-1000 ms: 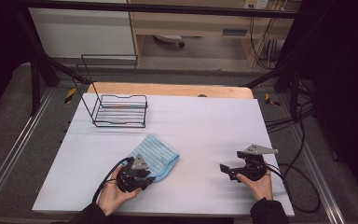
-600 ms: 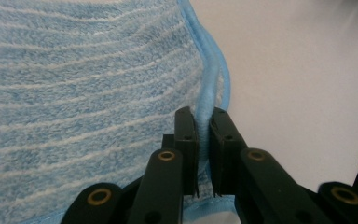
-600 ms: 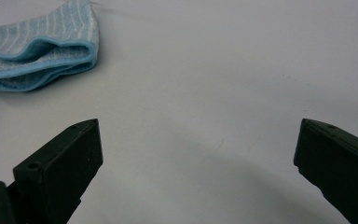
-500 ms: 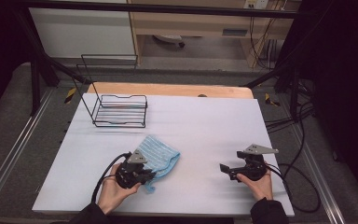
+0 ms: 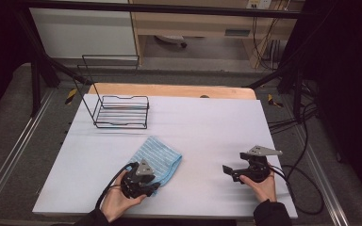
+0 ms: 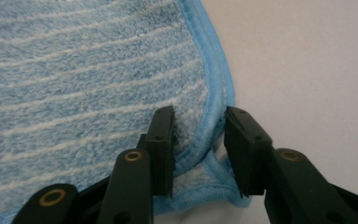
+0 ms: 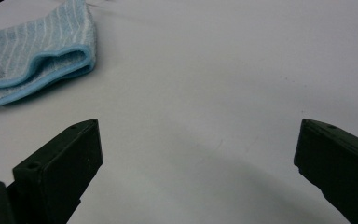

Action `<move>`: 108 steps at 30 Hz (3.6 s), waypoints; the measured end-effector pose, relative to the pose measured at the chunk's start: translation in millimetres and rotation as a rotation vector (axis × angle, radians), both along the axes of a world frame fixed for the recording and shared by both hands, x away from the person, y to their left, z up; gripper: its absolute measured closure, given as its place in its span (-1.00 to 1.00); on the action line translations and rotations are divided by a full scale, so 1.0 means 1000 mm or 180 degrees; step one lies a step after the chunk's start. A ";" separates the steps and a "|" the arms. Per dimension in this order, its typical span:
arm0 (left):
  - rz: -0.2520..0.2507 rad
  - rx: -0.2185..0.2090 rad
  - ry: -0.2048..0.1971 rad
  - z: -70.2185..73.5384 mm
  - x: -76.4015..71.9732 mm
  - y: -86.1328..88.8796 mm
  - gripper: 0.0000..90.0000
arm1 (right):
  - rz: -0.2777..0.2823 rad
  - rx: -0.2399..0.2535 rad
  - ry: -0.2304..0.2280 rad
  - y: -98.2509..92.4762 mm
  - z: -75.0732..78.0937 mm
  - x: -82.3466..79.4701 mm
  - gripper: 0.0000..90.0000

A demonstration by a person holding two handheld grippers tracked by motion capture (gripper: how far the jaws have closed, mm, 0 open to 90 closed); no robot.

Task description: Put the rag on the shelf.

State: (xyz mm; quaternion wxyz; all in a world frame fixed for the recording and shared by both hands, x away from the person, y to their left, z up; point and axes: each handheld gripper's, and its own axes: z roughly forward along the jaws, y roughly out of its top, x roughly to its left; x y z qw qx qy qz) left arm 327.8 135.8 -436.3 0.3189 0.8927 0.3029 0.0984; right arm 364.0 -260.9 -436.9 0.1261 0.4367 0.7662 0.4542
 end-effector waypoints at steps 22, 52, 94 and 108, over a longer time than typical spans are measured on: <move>0.0013 -0.0341 0.0225 0.011 0.010 0.006 0.88 | 0.0018 -0.0004 0.0005 0.000 0.000 0.001 -0.96; 0.0500 -0.0525 0.0165 0.027 0.034 0.047 0.06 | 0.0052 0.0092 0.0031 0.014 0.003 0.000 -0.83; 0.0625 -0.0463 0.0473 0.001 0.014 0.062 0.86 | 0.0507 0.0028 0.0469 0.172 -0.016 0.025 0.72; 0.0583 -0.0475 0.0248 0.004 0.007 0.070 0.53 | 0.0547 -0.0142 0.0246 0.174 -0.008 0.027 0.04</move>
